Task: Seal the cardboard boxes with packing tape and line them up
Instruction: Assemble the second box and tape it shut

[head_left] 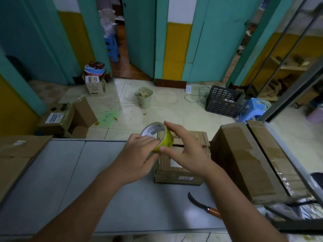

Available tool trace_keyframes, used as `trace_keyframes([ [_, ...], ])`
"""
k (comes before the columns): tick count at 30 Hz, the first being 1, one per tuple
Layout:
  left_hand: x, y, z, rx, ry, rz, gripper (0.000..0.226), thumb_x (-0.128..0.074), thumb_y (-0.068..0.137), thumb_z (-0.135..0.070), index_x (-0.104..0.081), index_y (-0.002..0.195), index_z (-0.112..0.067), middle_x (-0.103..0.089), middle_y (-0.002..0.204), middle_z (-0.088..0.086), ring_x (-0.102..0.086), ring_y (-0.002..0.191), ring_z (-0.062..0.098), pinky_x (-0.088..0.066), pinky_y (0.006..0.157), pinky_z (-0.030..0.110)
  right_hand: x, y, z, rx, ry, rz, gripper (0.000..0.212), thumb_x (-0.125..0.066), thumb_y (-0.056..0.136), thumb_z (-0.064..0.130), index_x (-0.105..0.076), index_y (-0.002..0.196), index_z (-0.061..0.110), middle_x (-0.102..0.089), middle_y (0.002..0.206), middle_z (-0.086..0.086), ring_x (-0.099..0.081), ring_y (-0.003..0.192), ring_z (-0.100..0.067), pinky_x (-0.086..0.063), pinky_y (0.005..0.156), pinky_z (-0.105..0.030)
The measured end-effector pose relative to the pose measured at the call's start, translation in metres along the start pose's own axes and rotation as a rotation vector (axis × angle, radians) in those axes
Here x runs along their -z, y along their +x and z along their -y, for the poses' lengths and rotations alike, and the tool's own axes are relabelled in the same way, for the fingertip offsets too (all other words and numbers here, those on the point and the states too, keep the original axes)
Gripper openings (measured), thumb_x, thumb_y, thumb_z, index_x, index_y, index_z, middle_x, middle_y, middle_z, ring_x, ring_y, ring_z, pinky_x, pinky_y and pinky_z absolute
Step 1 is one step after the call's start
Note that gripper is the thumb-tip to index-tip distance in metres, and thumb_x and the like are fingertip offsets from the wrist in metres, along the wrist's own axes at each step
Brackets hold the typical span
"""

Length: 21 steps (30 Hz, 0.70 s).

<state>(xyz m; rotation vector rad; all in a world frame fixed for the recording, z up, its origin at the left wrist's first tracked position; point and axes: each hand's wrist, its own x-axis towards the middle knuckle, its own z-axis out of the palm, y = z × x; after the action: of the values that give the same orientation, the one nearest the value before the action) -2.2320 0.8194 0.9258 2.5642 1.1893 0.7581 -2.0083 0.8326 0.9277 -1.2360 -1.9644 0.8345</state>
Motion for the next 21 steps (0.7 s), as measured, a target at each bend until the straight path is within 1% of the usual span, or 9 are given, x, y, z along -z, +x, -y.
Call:
trace_keyframes([
  [3,0.001,0.015,-0.01,0.041,-0.017,-0.004,0.022,-0.068,0.098,-0.015,-0.052,0.094,-0.029,-0.051,0.087,-0.016,-0.055,0.086,0.016,-0.037,0.086,0.037,0.0,0.0,0.001,0.005,-0.005,-0.142,0.073,-0.077,0.088,0.052,-0.052,0.152,0.026,-0.059,0.141,0.02,-0.053,0.133,0.002,-0.044,0.11,-0.018],
  [5,-0.002,0.019,-0.013,0.069,-0.015,0.004,0.017,-0.067,0.099,-0.015,-0.055,0.095,-0.027,-0.051,0.087,-0.017,-0.056,0.087,0.016,-0.038,0.087,0.039,-0.002,-0.006,0.001,0.005,-0.073,-0.27,0.069,-0.077,0.085,0.053,-0.061,0.144,0.023,-0.065,0.133,0.018,-0.057,0.126,0.005,-0.044,0.106,-0.015],
  [8,-0.009,0.02,-0.015,0.08,-0.001,0.013,0.009,-0.068,0.099,-0.013,-0.062,0.1,-0.02,-0.055,0.09,-0.015,-0.057,0.089,0.018,-0.04,0.087,0.039,-0.013,-0.015,-0.002,0.077,-0.145,-0.424,0.053,-0.088,0.083,0.035,-0.071,0.13,0.017,-0.073,0.12,0.009,-0.062,0.112,0.006,-0.045,0.098,-0.01],
  [10,-0.011,0.019,-0.013,0.054,-0.007,0.039,0.008,-0.067,0.1,-0.016,-0.062,0.101,-0.021,-0.052,0.091,-0.017,-0.057,0.09,0.018,-0.038,0.088,0.038,-0.014,-0.018,-0.003,0.049,-0.079,-0.421,0.054,-0.087,0.084,0.031,-0.067,0.133,0.019,-0.068,0.117,0.012,-0.061,0.111,0.004,-0.048,0.096,-0.012],
  [12,-0.012,0.019,-0.009,0.024,-0.029,0.075,0.007,-0.063,0.102,-0.023,-0.065,0.108,-0.021,-0.052,0.093,-0.019,-0.056,0.092,0.013,-0.037,0.09,0.036,-0.006,-0.021,-0.006,-0.01,0.005,-0.376,0.057,-0.082,0.089,0.035,-0.06,0.14,0.021,-0.062,0.121,0.013,-0.06,0.117,-0.001,-0.049,0.099,-0.017],
  [14,-0.011,0.017,-0.006,-0.009,-0.061,0.127,0.017,-0.058,0.103,-0.031,-0.066,0.115,-0.022,-0.053,0.095,-0.021,-0.052,0.093,0.007,-0.038,0.094,0.037,0.005,-0.024,-0.01,-0.031,0.06,-0.308,0.052,-0.075,0.096,0.035,-0.058,0.144,0.023,-0.059,0.127,0.011,-0.058,0.125,-0.005,-0.051,0.105,-0.027],
  [16,-0.011,0.016,-0.004,-0.04,-0.093,0.176,0.014,-0.057,0.104,-0.033,-0.064,0.112,-0.025,-0.057,0.095,-0.019,-0.052,0.094,0.006,-0.04,0.098,0.042,0.014,-0.025,-0.012,-0.014,0.095,-0.214,0.045,-0.07,0.1,0.03,-0.06,0.143,0.024,-0.06,0.132,0.011,-0.058,0.129,-0.009,-0.052,0.108,-0.035],
  [18,-0.013,0.016,-0.002,-0.056,-0.121,0.18,0.008,-0.059,0.104,-0.031,-0.062,0.111,-0.028,-0.055,0.095,-0.021,-0.05,0.094,0.003,-0.04,0.098,0.043,0.018,-0.025,-0.013,0.013,0.074,-0.182,0.039,-0.071,0.1,0.025,-0.066,0.138,0.023,-0.066,0.127,0.012,-0.063,0.123,-0.011,-0.054,0.105,-0.037],
  [21,-0.015,0.015,-0.001,-0.037,-0.143,0.186,0.009,-0.06,0.104,-0.031,-0.061,0.113,-0.033,-0.056,0.097,-0.023,-0.049,0.094,0.001,-0.04,0.098,0.043,0.019,-0.026,-0.013,0.025,0.053,-0.27,0.026,-0.077,0.094,0.013,-0.078,0.12,0.019,-0.074,0.111,0.008,-0.069,0.108,-0.012,-0.059,0.093,-0.039],
])
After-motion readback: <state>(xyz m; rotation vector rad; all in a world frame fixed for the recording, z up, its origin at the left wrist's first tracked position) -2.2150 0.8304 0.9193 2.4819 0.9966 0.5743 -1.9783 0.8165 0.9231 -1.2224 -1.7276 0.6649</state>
